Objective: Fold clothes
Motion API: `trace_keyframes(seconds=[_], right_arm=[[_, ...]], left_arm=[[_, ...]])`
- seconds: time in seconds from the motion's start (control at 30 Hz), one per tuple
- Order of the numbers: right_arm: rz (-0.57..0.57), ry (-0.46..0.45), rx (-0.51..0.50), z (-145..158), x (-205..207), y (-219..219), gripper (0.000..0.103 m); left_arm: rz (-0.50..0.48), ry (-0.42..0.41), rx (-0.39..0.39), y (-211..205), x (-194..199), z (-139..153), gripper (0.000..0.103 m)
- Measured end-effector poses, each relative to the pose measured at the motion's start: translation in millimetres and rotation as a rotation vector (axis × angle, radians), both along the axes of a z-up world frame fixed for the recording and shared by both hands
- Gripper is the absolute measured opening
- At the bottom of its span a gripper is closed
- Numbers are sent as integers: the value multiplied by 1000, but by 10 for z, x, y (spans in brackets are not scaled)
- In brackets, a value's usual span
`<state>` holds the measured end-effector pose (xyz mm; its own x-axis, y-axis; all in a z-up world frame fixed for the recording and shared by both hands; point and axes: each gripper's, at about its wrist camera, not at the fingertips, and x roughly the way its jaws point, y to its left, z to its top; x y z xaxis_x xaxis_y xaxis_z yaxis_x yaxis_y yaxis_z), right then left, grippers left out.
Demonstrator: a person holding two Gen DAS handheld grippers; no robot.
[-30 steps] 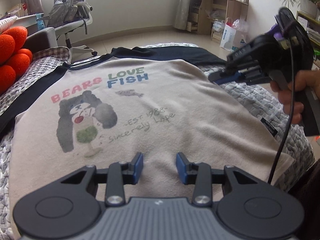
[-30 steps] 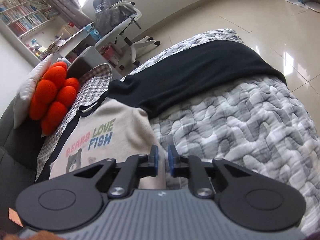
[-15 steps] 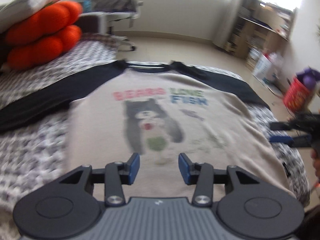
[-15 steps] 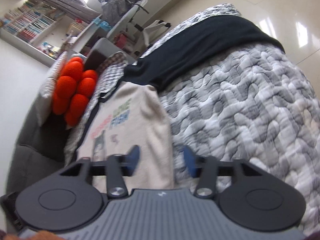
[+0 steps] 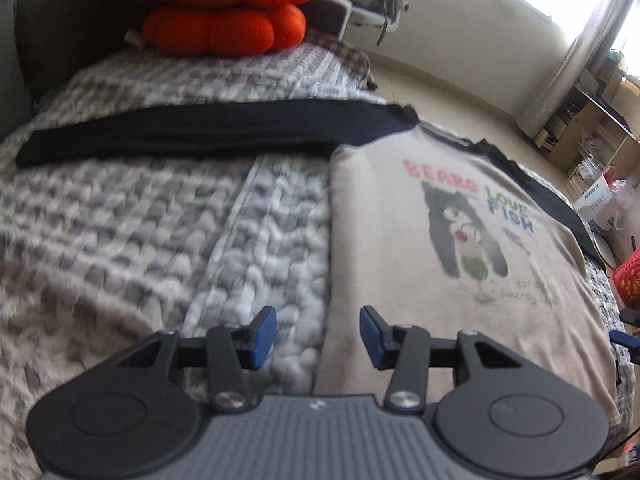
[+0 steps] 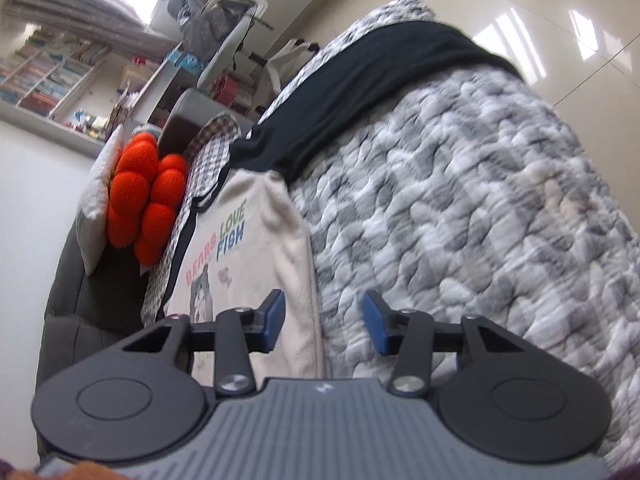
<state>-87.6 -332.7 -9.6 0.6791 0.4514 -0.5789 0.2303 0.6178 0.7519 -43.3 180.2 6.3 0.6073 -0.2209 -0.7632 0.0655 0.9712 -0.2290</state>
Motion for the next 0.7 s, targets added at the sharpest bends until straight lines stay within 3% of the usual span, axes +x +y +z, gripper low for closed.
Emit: trace_keyframes(seconds=[0.1, 0.27, 0.47, 0.57, 0.6, 0.7], right_arm=[[49, 1, -32, 14, 3, 84, 46], [126, 20, -71, -3, -5, 169, 32], [192, 81, 3, -91, -136, 135, 20], [216, 108, 32, -105, -236, 165, 20], [233, 117, 32, -100, -269, 196, 20], [301, 156, -7, -117, -339, 372, 20]], left_arm=[[-35, 22, -39, 44, -39, -43, 43], [-148, 88, -130, 90, -147, -78, 38], [-278, 192, -192, 174, -246, -255, 37], [-297, 212, -221, 203, -266, -311, 29], [-303, 217, -227, 208, -271, -322, 21], [-331, 226, -218, 183, -277, -330, 11]])
